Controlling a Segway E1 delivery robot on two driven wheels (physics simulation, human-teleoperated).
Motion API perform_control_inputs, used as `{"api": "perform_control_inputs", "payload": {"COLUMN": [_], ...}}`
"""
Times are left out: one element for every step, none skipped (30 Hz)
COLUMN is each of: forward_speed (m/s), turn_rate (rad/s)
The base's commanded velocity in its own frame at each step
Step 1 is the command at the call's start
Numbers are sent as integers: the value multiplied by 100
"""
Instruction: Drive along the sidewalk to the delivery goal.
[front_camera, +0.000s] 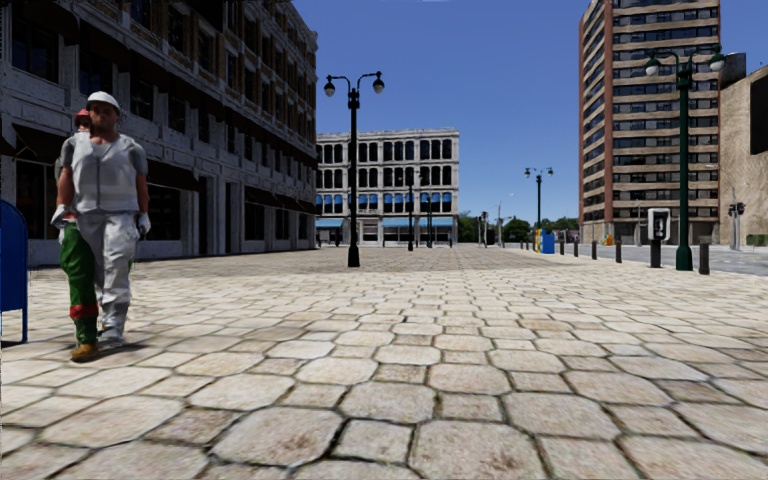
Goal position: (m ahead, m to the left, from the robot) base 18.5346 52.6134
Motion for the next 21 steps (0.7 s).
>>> {"api": "perform_control_inputs", "payload": {"forward_speed": [154, 154, 154, 154, 154, 154, 154, 154, 154, 154, 154, 154, 155, 155, 166, 178, 191, 191, 200, 200, 200], "turn_rate": [-69, -69, -73, -79, -85, -85, -88, -88, -88, -88, -86, -40, -2, -2, 0, 0, 0, 0, 0, 0, 0]}}
